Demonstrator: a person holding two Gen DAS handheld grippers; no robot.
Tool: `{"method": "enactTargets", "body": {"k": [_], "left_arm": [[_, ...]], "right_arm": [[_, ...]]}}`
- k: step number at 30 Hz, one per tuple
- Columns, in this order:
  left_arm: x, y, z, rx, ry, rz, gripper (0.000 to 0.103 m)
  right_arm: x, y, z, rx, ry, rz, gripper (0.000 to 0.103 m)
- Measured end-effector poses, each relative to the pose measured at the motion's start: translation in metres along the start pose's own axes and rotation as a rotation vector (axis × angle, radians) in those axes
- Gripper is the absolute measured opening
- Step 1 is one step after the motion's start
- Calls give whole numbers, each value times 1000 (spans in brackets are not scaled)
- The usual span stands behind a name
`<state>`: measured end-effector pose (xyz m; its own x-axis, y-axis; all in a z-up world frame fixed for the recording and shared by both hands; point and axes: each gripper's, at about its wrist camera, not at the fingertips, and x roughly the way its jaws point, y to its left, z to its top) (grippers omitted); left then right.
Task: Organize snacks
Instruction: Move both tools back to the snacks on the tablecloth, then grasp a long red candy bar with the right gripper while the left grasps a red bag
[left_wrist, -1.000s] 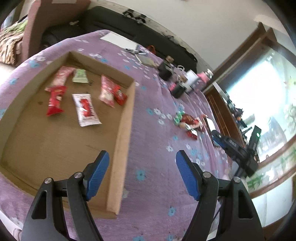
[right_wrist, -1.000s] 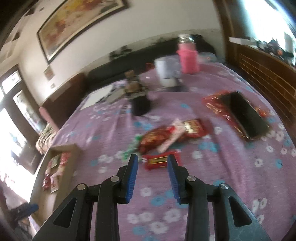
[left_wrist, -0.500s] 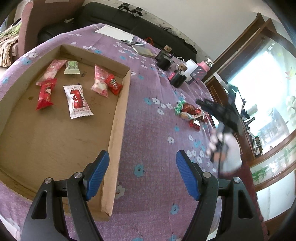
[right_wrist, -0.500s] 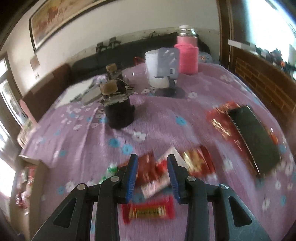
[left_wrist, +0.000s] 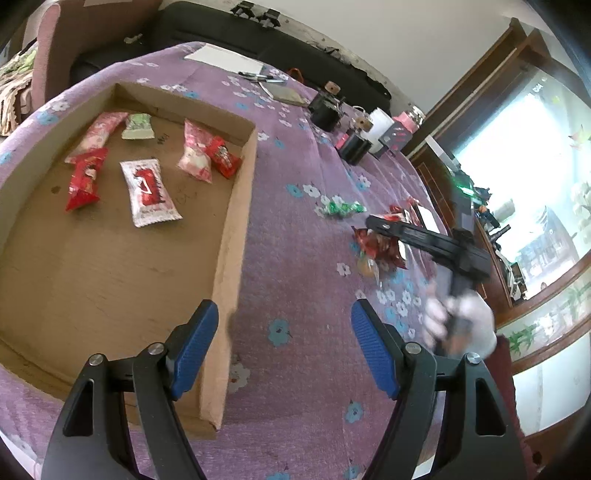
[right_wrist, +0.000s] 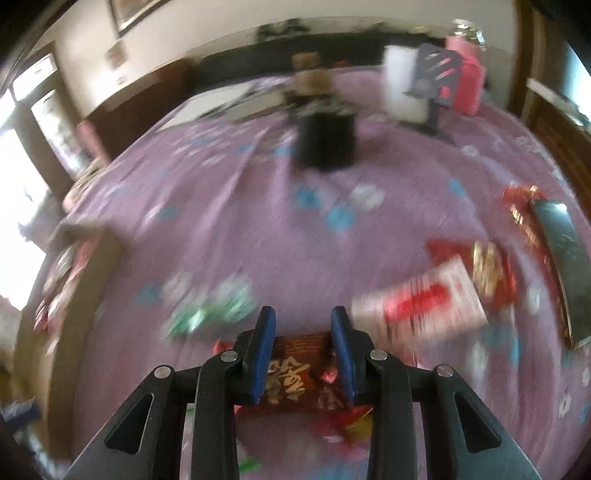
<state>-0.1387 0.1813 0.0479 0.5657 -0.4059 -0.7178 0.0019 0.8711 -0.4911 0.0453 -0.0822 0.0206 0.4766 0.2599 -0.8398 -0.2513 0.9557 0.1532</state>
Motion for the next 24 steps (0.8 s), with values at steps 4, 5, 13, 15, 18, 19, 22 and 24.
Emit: {"method": "enactTargets", "body": {"k": [4,5,13,15,18,19,22,24], "left_arm": [[5,-8,-2,23,2,15,74],[5,-9,-2,25,4,17,74],[-5,-28,-2,90,-44,41,74],[-5,-35,-2,120,-45,48,74],[0,-46,2,158,-35,62,74],[3,-51,4,175,-33,68,74],[12,-69,13,242,-26,89,74],[25,-83,21,297,-9,101,74]], "right_arm": [[-53,-31,-25,135,-144,125,34],[-63,-39,-30,158,-176,110,35],[-52,-53,-54,206,-156,14,39],[-44,-46,-51,195,-148,-18,39],[-30,-39,-49,168,-135,-70,39],[-30,-37,-49,163,-135,-79,39],[-24,-38,-49,159,-132,-110,37],[-24,-42,-48,162,-140,-106,34]]}}
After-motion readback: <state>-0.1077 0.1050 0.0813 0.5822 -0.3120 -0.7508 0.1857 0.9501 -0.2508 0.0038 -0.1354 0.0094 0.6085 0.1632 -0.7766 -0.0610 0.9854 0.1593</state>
